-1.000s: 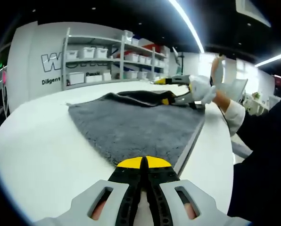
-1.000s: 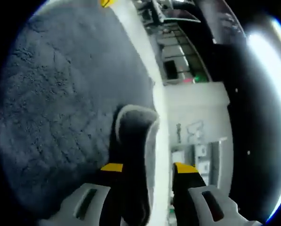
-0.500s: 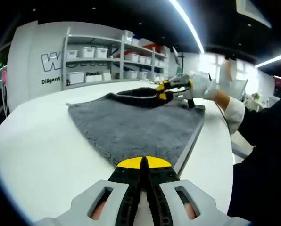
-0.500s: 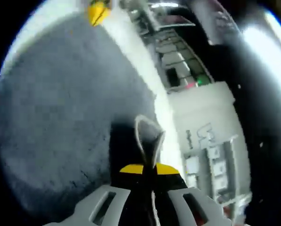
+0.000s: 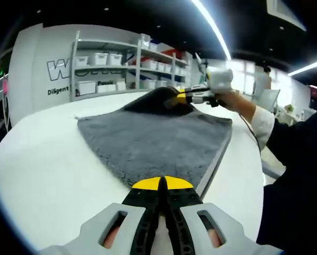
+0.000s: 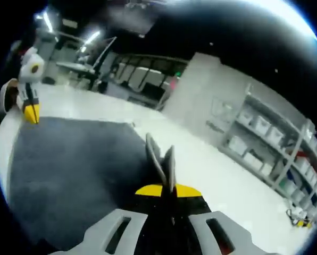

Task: Open the folded towel by lifting each exposed corner and separating the folded layers until the towel lies flat within the target outline without major curled edges

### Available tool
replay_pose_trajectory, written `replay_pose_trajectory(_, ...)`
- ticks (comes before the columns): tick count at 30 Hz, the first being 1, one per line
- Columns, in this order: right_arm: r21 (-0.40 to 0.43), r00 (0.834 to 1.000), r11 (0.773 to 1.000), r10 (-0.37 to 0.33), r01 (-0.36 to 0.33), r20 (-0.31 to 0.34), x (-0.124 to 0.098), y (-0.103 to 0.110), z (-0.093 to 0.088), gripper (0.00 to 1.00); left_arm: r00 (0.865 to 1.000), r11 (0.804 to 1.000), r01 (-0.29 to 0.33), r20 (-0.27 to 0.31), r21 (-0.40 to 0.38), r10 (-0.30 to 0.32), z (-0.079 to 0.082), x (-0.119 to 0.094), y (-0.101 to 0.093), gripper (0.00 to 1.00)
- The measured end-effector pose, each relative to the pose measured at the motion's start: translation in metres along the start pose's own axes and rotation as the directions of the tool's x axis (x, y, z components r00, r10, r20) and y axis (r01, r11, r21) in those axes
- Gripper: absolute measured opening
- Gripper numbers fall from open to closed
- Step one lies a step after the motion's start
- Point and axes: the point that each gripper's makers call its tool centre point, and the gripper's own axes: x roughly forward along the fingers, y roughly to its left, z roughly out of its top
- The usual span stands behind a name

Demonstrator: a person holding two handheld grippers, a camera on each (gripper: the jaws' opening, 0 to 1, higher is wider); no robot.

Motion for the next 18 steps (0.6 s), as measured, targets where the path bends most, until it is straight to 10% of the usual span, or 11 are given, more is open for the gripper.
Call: replay_pose_trajectory(18,0.139,0.987,0.977,-0.161,0.160,0.001,-0.001,-0.040,-0.025,0.00,1.000,1.000,-0.001,0.000,0.003,0.001,0.000,0.002,0.001,0.01)
